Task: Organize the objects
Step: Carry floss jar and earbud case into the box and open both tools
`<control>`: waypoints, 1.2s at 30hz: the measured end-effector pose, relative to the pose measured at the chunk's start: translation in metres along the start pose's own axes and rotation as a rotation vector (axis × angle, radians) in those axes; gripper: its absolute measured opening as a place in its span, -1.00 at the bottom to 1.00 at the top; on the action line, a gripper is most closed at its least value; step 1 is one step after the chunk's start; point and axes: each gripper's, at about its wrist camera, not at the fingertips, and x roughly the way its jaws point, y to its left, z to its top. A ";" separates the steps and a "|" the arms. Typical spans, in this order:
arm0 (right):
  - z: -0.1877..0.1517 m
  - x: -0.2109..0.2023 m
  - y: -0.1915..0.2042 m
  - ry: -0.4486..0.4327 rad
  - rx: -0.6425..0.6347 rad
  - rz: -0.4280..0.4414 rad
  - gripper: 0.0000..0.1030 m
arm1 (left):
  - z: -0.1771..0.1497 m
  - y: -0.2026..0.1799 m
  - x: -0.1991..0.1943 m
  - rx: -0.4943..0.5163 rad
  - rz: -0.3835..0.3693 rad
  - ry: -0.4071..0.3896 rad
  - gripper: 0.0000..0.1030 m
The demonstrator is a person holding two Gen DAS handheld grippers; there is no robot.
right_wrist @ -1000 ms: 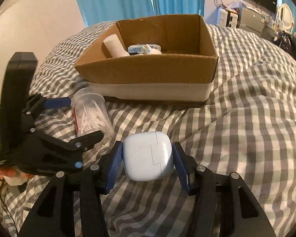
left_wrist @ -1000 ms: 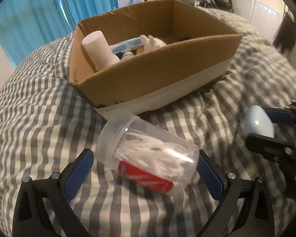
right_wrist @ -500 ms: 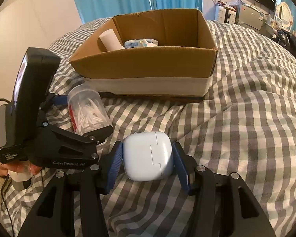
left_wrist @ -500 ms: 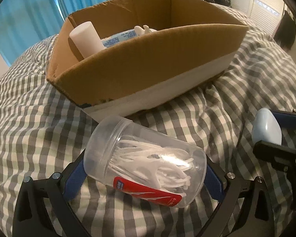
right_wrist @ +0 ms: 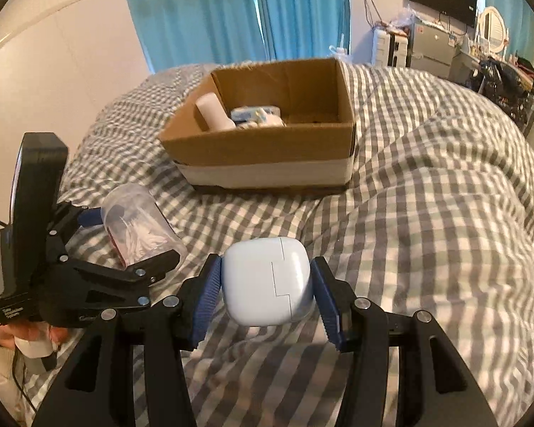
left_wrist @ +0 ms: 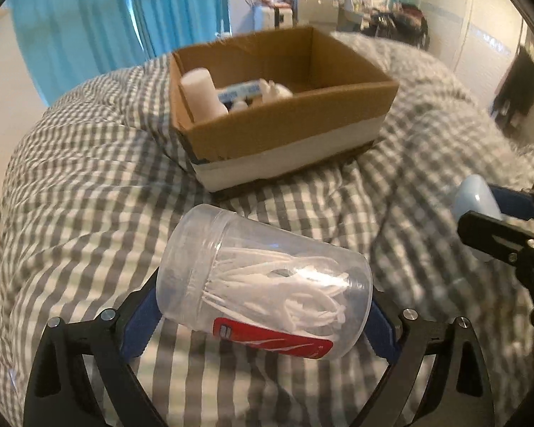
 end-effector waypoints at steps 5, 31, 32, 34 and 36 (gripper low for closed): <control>0.007 -0.026 0.010 -0.053 -0.021 -0.013 -0.01 | 0.006 0.003 -0.037 -0.022 0.000 -0.066 0.87; 0.192 -0.009 -0.009 -0.272 -0.073 -0.076 -0.01 | 0.171 0.024 -0.040 0.020 0.028 -0.320 0.87; 0.198 0.003 -0.012 -0.261 -0.070 -0.073 -0.01 | 0.173 0.024 -0.032 0.026 0.024 -0.317 0.87; 0.206 0.027 -0.017 -0.236 -0.066 -0.069 -0.01 | 0.177 0.022 -0.014 0.036 0.004 -0.303 0.87; 0.213 0.052 -0.022 -0.212 -0.066 -0.072 -0.01 | 0.181 0.019 0.007 0.048 -0.004 -0.277 0.87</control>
